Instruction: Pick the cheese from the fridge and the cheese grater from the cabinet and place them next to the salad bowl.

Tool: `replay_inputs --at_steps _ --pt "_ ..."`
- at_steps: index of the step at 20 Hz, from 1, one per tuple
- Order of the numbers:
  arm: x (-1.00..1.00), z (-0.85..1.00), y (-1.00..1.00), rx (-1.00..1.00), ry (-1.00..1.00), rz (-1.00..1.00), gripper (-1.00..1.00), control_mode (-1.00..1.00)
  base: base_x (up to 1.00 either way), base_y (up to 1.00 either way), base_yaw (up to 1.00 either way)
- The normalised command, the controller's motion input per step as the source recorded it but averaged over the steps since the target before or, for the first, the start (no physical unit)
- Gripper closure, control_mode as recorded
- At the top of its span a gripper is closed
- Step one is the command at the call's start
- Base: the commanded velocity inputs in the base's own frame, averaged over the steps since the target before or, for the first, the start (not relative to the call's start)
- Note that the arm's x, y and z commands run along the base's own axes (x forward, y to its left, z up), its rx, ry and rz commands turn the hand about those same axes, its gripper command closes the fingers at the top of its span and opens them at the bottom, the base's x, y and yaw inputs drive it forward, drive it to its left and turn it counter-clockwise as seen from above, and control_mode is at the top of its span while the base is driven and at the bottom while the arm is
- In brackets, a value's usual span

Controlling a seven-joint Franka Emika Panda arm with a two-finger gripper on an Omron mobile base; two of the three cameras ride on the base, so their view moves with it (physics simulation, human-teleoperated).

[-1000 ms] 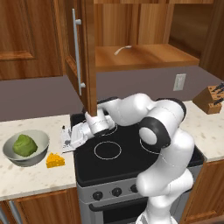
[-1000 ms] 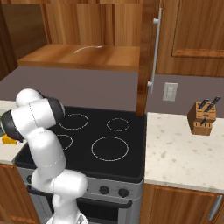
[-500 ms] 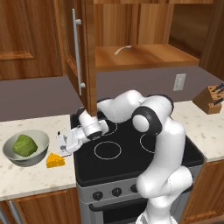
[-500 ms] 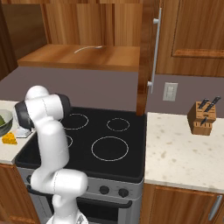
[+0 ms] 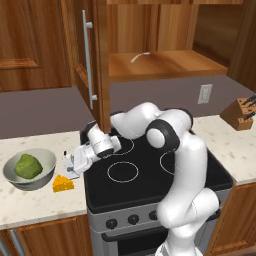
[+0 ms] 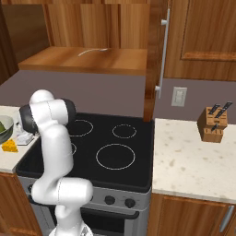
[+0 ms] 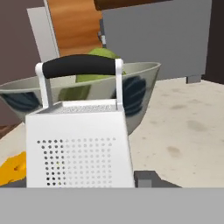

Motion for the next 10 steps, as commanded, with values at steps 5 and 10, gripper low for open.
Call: replay_inputs --at_steps 5,10 --pt "0.05 -0.38 0.22 0.0 -0.1 0.02 -1.0 -1.0 0.0 0.0 0.0" --pt "0.01 -0.38 0.17 0.0 -0.1 0.02 -1.0 -1.0 0.0 0.0 0.0"
